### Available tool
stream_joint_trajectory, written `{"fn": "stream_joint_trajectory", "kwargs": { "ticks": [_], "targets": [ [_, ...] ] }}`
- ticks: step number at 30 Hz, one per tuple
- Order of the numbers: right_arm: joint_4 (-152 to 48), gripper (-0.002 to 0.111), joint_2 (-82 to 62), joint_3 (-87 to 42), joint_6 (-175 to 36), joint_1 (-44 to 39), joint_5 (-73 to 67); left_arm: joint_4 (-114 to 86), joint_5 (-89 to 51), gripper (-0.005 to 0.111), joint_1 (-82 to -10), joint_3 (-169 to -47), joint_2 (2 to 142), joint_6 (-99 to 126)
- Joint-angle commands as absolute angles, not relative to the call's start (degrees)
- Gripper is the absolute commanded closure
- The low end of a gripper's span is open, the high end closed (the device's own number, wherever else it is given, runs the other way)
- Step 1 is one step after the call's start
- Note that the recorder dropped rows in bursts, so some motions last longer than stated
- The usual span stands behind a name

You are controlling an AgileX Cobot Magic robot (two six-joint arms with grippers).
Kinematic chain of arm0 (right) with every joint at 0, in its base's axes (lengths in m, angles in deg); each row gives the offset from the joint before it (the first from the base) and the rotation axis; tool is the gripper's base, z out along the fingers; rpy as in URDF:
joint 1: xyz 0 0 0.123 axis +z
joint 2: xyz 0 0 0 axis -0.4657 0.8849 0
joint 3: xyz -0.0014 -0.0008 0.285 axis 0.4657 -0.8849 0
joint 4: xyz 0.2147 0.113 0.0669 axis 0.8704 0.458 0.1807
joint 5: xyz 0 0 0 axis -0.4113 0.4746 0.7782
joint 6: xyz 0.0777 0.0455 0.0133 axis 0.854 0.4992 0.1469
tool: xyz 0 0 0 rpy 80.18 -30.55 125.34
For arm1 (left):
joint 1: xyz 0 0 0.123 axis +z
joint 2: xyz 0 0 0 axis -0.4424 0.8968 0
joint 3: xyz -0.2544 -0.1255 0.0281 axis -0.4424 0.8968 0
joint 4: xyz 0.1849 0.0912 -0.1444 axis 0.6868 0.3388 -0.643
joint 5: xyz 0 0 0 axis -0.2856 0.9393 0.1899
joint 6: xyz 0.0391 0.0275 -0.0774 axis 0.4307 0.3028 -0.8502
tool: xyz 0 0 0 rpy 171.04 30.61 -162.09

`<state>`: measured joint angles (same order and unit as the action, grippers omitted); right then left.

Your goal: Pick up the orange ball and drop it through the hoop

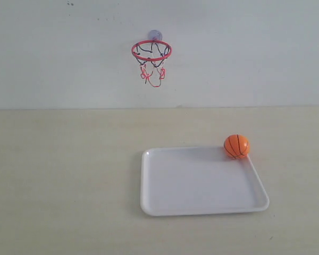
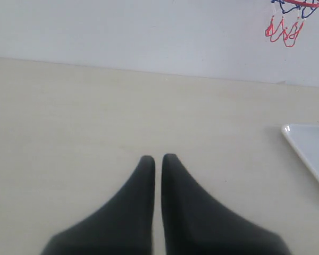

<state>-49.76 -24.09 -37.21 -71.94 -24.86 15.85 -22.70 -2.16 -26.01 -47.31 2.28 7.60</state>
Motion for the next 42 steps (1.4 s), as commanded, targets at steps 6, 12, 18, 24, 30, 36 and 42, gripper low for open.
{"fn": "stream_joint_trajectory", "kwargs": {
  "ticks": [6, 12, 18, 24, 30, 36, 42],
  "targets": [
    [-49.58, 0.109, -15.04, -36.66, -74.11, -22.41, 5.17, -22.27, -2.15, 0.103, -26.26, -47.14, 2.12, 7.23],
    [-49.38, 0.109, -6.46, -28.31, -80.65, -11.44, 21.75, -22.27, -2.15, 0.103, -26.26, -47.14, 2.12, 7.23],
    [-49.79, 0.109, 5.49, -13.6, -72.25, -9.27, 38.73, -22.27, -2.15, 0.103, -26.26, -47.14, 2.12, 7.23],
    [-53.35, 0.087, 15.72, -0.03, -73.34, -9.37, 50.85, -22.27, -2.15, 0.103, -26.26, -47.14, 2.12, 7.23],
    [-53.98, 0.037, 22.78, 6.09, -68.28, -9.37, 52.9, -22.27, -2.15, 0.103, -26.26, -47.14, 2.12, 7.23],
    [-56.65, 0.047, 27.49, 6.12, -62.76, -9.37, 50.03, -22.27, -2.15, 0.103, -26.26, -47.14, 2.12, 7.23],
    [-57.9, 0.027, 31.82, 6.12, -58.27, -9.37, 47.82, -22.27, -2.15, 0.103, -26.26, -47.14, 2.12, 7.23]
  ]
}}
